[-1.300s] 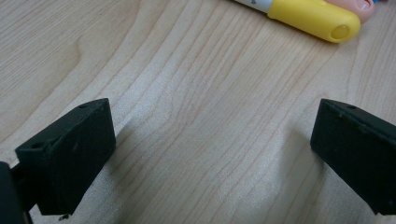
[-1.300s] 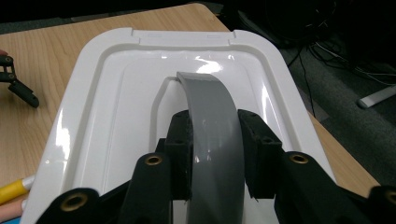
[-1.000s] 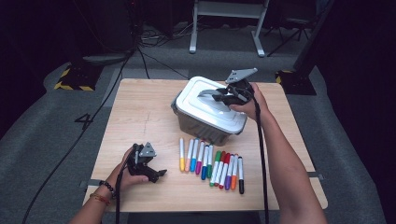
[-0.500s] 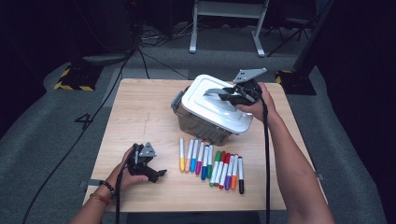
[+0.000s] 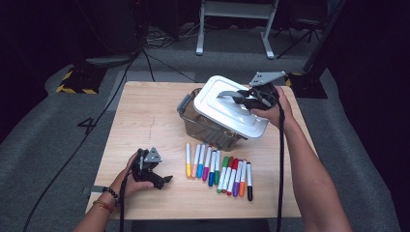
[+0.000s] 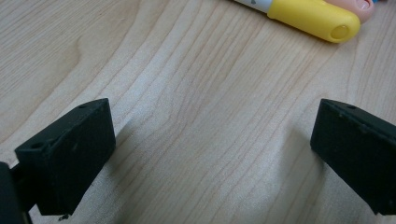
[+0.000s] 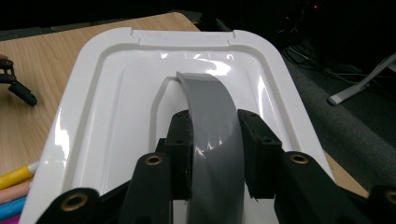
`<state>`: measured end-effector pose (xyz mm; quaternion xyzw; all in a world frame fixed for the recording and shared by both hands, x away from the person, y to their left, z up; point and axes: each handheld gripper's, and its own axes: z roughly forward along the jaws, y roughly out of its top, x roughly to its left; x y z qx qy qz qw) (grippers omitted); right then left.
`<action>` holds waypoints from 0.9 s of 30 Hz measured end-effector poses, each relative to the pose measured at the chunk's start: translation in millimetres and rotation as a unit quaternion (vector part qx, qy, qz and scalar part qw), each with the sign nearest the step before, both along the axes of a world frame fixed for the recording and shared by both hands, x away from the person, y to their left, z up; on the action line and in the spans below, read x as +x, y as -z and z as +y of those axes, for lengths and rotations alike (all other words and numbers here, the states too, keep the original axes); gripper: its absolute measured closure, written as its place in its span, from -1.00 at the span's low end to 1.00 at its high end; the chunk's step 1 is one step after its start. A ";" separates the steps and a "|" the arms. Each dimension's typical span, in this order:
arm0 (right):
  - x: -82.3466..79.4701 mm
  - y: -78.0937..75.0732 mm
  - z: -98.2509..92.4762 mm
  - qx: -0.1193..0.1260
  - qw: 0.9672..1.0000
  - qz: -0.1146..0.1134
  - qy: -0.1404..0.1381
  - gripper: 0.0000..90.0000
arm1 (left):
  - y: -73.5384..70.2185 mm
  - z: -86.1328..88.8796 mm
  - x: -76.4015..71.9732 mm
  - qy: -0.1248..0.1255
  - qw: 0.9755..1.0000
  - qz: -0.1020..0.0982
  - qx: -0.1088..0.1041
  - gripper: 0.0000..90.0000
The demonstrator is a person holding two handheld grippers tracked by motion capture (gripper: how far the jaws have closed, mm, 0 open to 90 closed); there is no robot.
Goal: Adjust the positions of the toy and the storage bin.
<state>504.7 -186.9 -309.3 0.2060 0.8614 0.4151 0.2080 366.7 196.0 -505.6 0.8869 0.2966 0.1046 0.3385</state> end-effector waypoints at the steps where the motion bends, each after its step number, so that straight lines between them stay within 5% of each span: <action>1: -1.0 -0.4 -0.8 -0.002 1.000 -0.001 0.000 0.49 | 0.1 0.0 -0.3 -0.001 1.000 0.001 -0.001 -0.99; 27: -14.5 -7.5 -47.7 0.013 0.999 -0.006 0.040 0.50 | -0.1 0.6 -0.5 0.000 1.000 0.001 0.001 -0.99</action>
